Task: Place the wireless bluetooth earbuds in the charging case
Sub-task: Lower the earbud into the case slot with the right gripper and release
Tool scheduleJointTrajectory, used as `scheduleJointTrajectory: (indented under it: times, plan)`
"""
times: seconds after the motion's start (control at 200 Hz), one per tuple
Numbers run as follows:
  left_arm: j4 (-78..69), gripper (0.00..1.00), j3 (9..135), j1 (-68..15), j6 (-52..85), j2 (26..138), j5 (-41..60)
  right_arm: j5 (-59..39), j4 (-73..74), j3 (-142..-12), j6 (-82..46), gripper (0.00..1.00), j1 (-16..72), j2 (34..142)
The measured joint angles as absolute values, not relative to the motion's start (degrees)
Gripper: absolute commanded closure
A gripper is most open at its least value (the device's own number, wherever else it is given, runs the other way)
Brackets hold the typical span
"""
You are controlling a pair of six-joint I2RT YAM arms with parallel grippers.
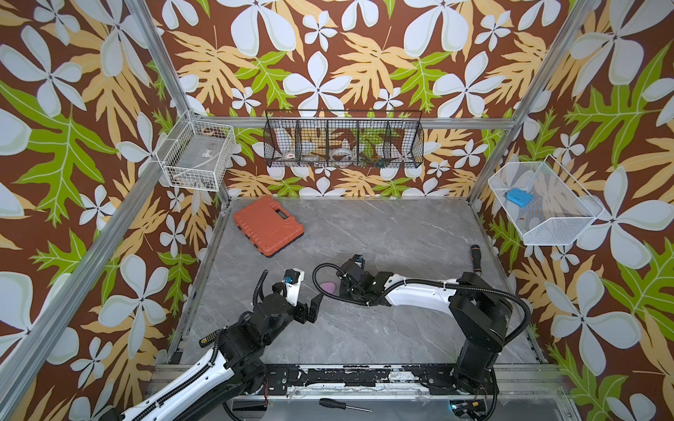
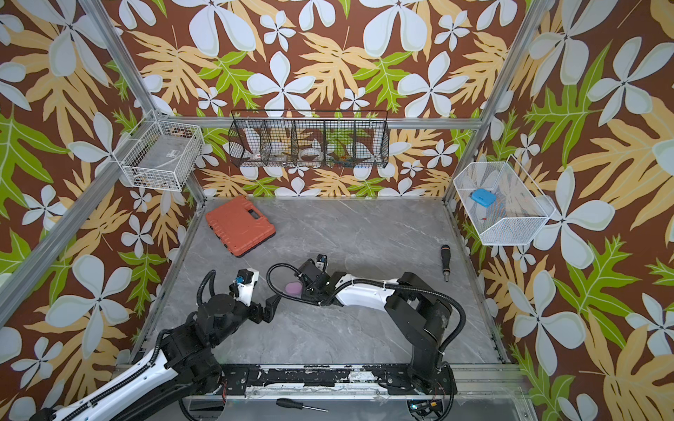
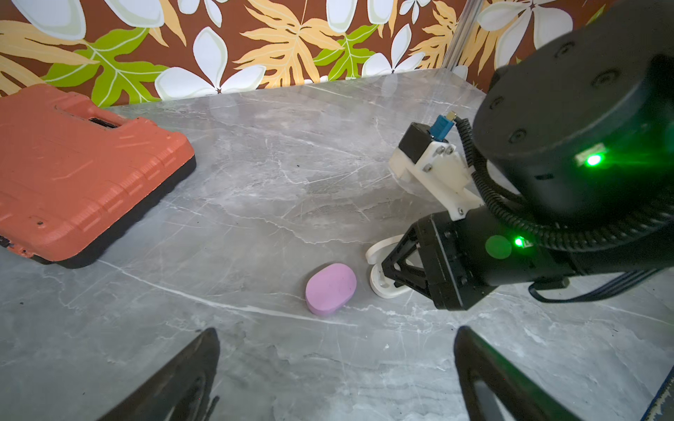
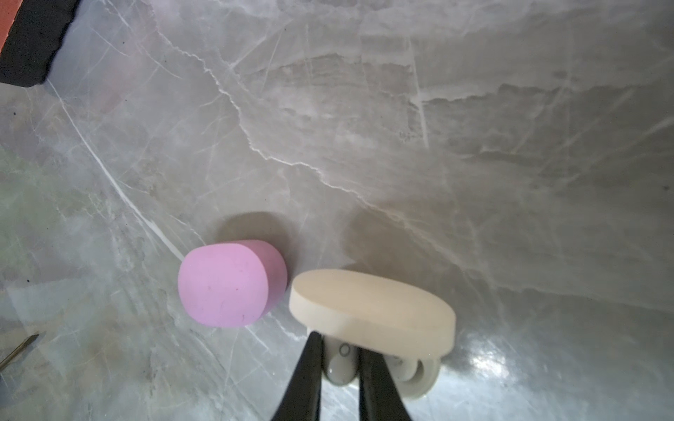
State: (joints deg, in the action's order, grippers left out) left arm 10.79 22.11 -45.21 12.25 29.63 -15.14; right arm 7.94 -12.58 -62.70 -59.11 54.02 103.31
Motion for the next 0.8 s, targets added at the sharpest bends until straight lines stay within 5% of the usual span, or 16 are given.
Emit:
scheduleJointTrajectory:
  times: [0.796]
  plan:
    - [10.63,0.00,21.89,-45.08,12.25,29.52,-14.96,7.97,-12.60,-62.72,-59.13,0.84,54.02,103.83]
